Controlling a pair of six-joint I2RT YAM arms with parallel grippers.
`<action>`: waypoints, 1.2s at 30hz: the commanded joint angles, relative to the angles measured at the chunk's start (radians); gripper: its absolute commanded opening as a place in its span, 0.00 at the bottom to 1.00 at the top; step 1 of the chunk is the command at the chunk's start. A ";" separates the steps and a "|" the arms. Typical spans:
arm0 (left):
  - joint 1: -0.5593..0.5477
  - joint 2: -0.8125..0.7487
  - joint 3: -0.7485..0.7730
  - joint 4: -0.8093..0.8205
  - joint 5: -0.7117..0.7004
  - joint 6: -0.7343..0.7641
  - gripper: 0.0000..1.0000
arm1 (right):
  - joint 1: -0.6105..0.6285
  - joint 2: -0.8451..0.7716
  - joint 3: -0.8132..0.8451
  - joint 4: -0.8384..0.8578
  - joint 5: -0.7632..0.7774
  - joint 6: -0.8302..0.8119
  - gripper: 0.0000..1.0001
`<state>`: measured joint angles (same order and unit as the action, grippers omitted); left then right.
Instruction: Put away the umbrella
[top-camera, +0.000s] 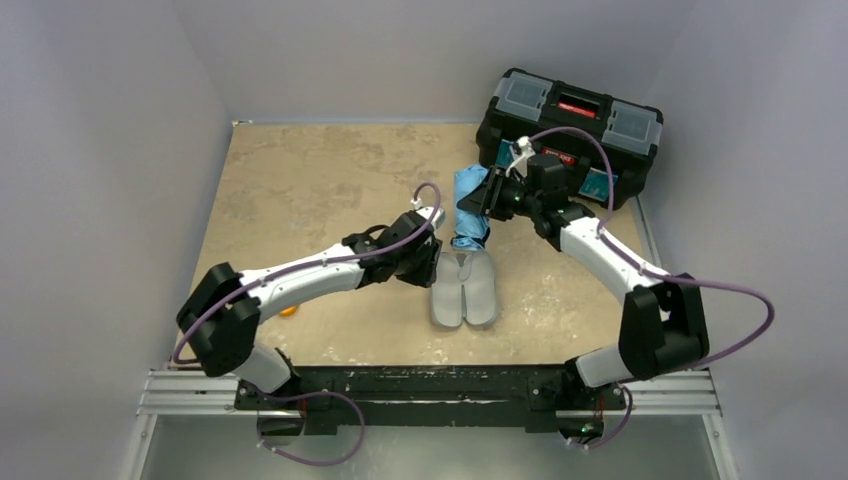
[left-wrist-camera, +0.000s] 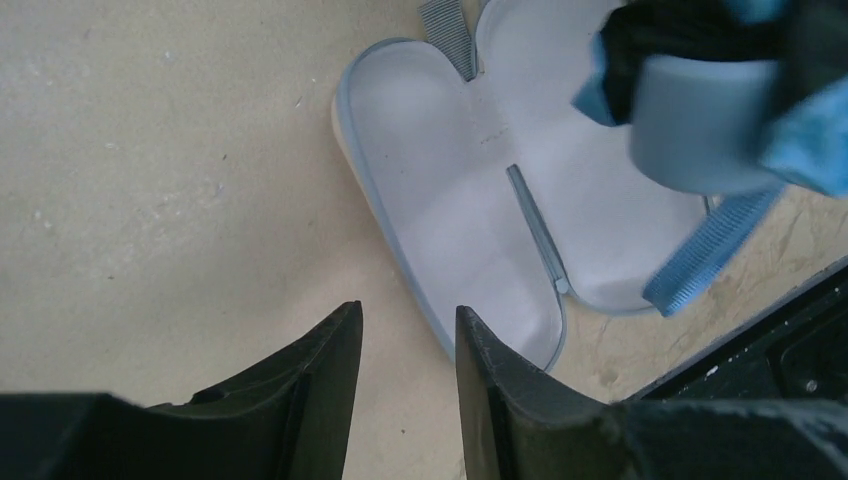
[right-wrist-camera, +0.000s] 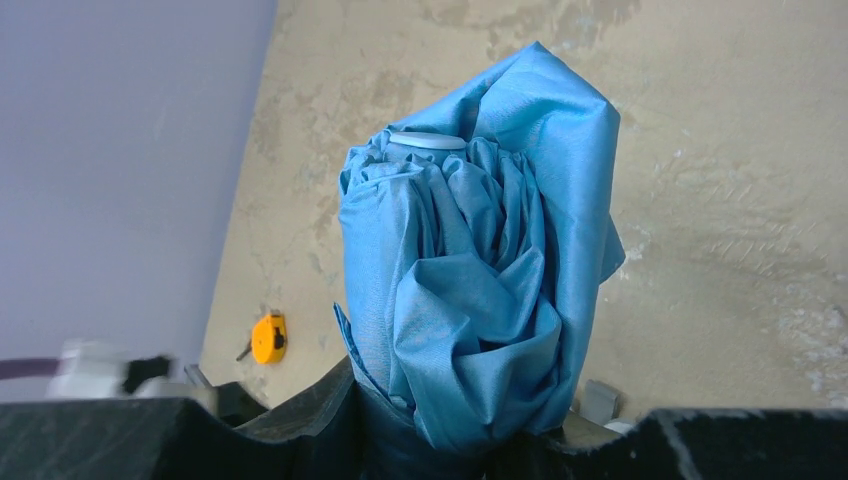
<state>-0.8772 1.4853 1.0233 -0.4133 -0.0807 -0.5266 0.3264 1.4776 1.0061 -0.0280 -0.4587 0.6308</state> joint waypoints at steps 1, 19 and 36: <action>0.006 0.095 0.061 0.111 0.017 -0.050 0.36 | -0.023 -0.111 -0.014 0.097 0.008 -0.019 0.25; 0.031 0.272 0.007 0.156 0.005 -0.127 0.00 | 0.009 -0.001 -0.295 0.676 -0.061 0.205 0.19; 0.033 0.183 -0.048 0.106 0.008 -0.299 0.00 | 0.153 0.150 -0.488 0.974 0.062 0.221 0.15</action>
<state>-0.8509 1.7275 1.0004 -0.3046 -0.0772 -0.7673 0.4614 1.6131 0.5407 0.7677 -0.4023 0.8520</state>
